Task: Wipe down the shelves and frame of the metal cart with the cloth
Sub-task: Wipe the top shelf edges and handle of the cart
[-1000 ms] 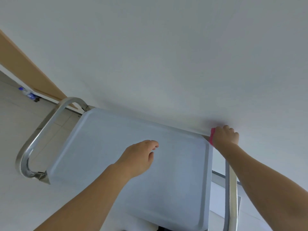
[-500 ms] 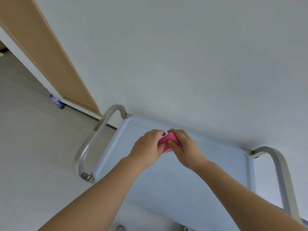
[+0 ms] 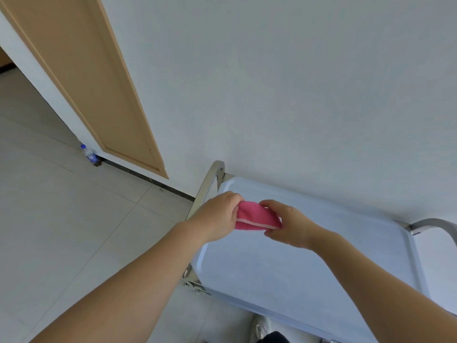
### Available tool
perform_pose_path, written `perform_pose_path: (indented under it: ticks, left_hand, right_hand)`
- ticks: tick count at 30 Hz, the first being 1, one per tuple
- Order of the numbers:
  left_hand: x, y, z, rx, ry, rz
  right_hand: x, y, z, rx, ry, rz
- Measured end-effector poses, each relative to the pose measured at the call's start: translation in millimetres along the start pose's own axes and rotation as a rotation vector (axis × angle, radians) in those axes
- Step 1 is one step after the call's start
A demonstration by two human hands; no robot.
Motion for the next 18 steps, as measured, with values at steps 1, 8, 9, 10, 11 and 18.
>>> perform_pose_path:
  ticks: [1,8,9,10,11,18]
  left_hand:
    - [-8,-3,-2,-0.012,-0.027,-0.007]
    - [-46,-28,-19,-0.064,-0.188,-0.034]
    - [-53,-32,-22,-0.081,-0.220,-0.037]
    - [-59,-35,-26,-0.087,-0.255,-0.032]
    - [-64,-40,-31,-0.074,-0.286,-0.019]
    - [-117,-104,-48,-0.081,-0.438,0.053]
  right_hand:
    - [1,-5,-6,0.011,0.014,0.001]
    - [-9,-66,-19,-0.030,0.136,-0.171]
    - [-11,-76,-17,-0.046,0.153,-0.189]
    - [-13,-85,-16,-0.062,0.169,-0.198]
    - [-14,-95,-14,-0.076,0.178,-0.198]
    - [-9,-168,-19,-0.161,0.111,-0.013]
Point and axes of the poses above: each hand's wrist, its own y-axis away from the middle knuckle, its own z-axis out of the palm, x = y × z, the point moved 9 cm from there along -y, towards the middle knuckle, and after that the axes turned 8 degrees about -y, right-handed, at the moved point
